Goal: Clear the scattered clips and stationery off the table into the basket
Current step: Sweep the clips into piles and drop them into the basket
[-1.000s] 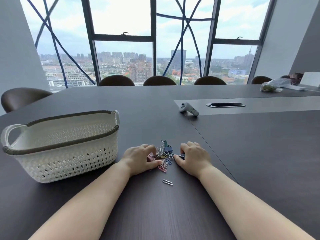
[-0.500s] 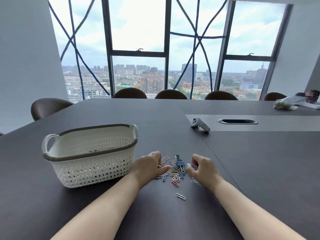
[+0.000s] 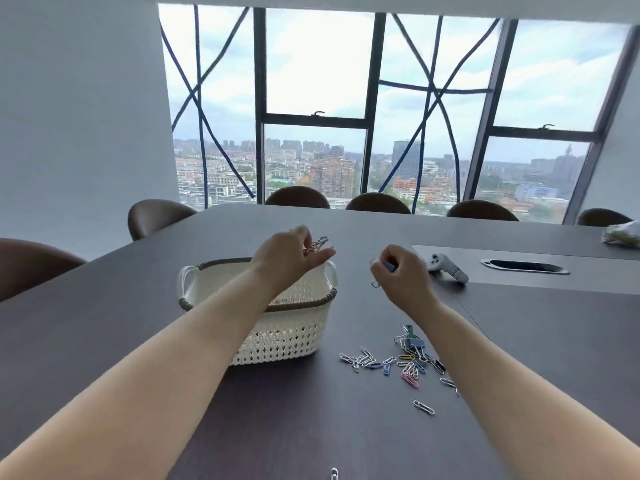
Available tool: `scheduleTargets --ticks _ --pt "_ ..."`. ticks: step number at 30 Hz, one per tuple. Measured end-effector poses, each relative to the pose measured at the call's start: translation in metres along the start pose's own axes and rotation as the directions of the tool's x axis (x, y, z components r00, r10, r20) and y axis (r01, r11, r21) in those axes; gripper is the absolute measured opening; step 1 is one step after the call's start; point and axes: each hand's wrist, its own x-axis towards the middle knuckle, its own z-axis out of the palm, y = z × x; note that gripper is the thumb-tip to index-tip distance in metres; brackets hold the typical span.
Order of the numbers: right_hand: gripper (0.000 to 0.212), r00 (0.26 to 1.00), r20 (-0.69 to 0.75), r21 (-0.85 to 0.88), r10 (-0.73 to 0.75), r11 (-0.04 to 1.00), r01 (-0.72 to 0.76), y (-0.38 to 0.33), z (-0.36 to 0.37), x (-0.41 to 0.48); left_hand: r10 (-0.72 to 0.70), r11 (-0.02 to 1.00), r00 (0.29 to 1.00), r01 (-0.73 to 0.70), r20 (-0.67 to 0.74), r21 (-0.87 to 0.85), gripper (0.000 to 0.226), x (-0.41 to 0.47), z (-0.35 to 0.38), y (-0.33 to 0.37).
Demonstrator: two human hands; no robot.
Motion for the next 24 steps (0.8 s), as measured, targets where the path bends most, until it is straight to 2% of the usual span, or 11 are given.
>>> scheduleTargets --ticks 2,5,8,14,20,24 --pt "0.037 0.999 0.02 0.021 -0.027 0.999 0.026 -0.015 0.014 0.003 -0.053 0.996 0.994 0.045 0.097 0.077 0.048 0.0 -0.004 -0.033" --pt "0.03 0.995 0.072 0.047 -0.066 0.997 0.063 -0.035 0.035 0.007 -0.11 0.988 0.947 0.07 0.302 0.141 0.039 -0.005 -0.002 -0.069" --pt "0.027 0.99 0.106 0.078 -0.097 0.993 0.089 -0.049 0.053 0.011 -0.1 0.986 0.915 0.04 0.39 0.159 0.026 -0.009 -0.002 -0.082" --pt "0.026 0.98 0.155 0.09 -0.125 0.99 0.112 -0.057 0.076 0.017 -0.028 0.996 0.953 0.003 0.301 0.085 0.013 -0.008 -0.006 -0.092" --pt "0.024 0.969 0.188 0.09 -0.159 0.985 0.145 -0.056 0.101 0.02 0.054 0.998 0.951 -0.06 0.305 0.008 0.016 -0.017 -0.018 -0.095" --pt "0.017 0.95 0.252 0.066 -0.184 0.983 0.172 -0.054 0.115 0.026 0.032 0.999 0.982 -0.036 0.186 0.022 0.013 -0.032 -0.025 -0.102"
